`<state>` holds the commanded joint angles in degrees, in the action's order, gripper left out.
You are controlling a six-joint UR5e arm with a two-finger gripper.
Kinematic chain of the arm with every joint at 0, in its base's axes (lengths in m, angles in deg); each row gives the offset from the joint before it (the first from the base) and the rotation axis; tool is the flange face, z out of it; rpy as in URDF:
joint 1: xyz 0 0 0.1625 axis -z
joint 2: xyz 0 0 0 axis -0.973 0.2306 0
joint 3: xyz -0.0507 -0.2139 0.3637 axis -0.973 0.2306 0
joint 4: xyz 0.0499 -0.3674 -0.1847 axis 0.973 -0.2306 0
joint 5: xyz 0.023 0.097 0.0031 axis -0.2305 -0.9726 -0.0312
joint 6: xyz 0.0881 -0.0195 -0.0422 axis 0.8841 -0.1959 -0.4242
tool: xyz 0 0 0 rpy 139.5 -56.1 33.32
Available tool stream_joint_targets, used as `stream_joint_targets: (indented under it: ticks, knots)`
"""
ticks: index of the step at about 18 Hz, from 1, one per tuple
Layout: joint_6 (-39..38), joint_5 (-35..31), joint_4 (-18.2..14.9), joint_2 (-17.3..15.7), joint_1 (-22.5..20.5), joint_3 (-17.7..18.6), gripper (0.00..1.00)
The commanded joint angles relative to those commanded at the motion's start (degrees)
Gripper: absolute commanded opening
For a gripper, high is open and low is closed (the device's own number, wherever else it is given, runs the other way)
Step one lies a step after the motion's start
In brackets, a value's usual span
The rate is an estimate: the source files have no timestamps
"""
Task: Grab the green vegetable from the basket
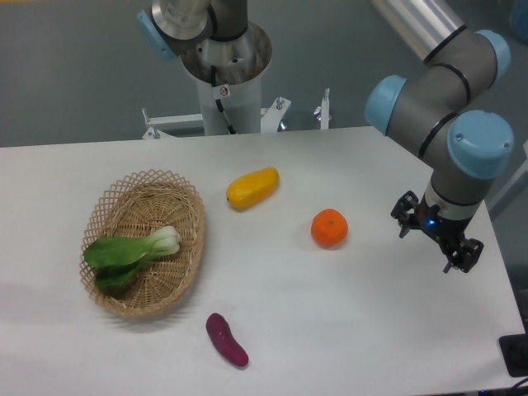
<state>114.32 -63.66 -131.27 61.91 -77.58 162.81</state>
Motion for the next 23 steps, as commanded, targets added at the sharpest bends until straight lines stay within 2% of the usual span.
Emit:
stream_joint_targets:
  ticks: [7, 13, 17, 23]
  knots:
    - [-0.7, -0.09, -0.35, -0.7, 0.7, 0.17, 1.0]
    - [-8.16, 1.31, -0.53, -4.47, 4.91, 4.56, 1.0]
    - [-17.38, 4.74, 0.09, -7.38, 10.88, 9.22, 1.0]
    - [-27.5, 4.22, 1.23, -7.73, 23.71, 12.56, 1.0]
